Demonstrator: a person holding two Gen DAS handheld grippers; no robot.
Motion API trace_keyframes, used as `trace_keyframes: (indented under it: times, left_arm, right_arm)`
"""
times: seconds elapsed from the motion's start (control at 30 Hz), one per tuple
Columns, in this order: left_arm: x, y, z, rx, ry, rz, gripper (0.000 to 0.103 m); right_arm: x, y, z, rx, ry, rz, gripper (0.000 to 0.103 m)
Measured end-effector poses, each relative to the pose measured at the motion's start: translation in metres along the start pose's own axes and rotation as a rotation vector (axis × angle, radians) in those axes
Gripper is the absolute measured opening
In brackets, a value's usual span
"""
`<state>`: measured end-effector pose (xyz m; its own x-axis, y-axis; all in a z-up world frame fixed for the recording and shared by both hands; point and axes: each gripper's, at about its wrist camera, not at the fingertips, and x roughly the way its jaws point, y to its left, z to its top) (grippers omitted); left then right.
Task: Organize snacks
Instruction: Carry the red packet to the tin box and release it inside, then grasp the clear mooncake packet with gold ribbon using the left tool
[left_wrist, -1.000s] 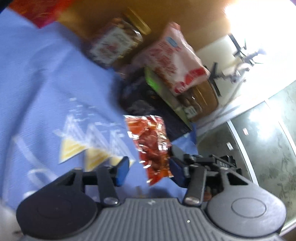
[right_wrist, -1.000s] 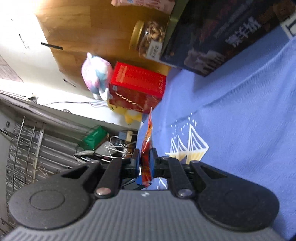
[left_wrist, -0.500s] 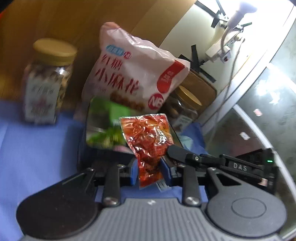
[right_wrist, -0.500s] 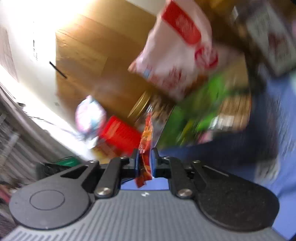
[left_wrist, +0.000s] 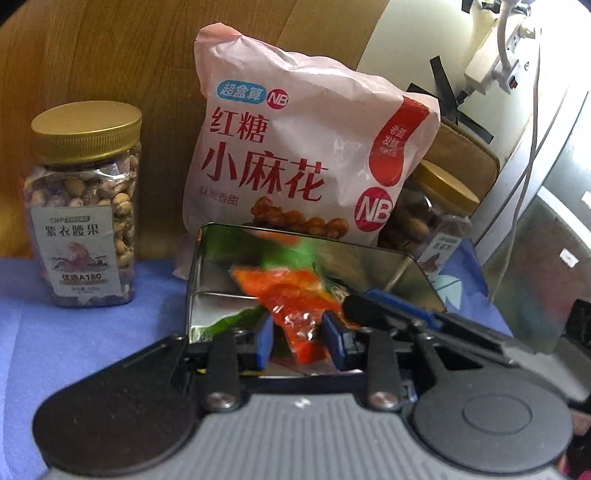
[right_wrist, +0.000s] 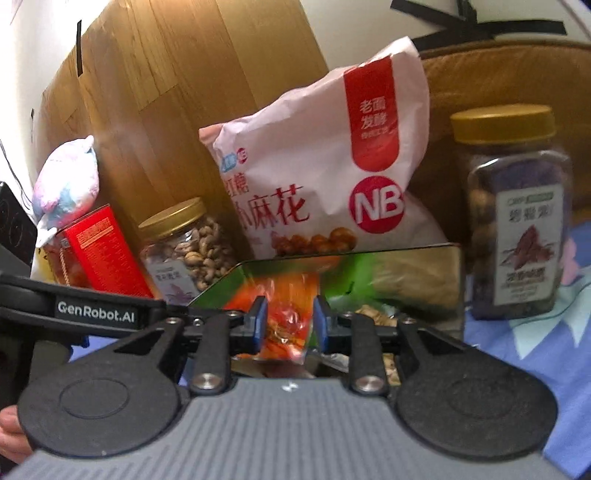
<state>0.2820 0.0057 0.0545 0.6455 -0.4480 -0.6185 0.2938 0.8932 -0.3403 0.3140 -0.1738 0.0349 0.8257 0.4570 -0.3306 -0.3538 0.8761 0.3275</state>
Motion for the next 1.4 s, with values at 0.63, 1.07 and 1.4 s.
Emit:
trace_keyframes:
  times: [0.63,1.07,1.4]
  left_arm:
    - [-0.125,0.005,-0.108,0.031,0.024,-0.041,0.037]
    - [-0.164,0.032,-0.190,-0.073,0.095,-0.112,0.040]
    - [-0.175,0.045,-0.195,-0.135,0.051,-0.100,0.041]
  right_arm:
    - [-0.111,0.016,-0.070,0.158,0.276,0.312,0.040]
    - [-0.164,0.088,-0.119,-0.038,0.450,0.442,0.041]
    - [-0.137,0.116,-0.111,-0.147,0.301,0.275,0.043]
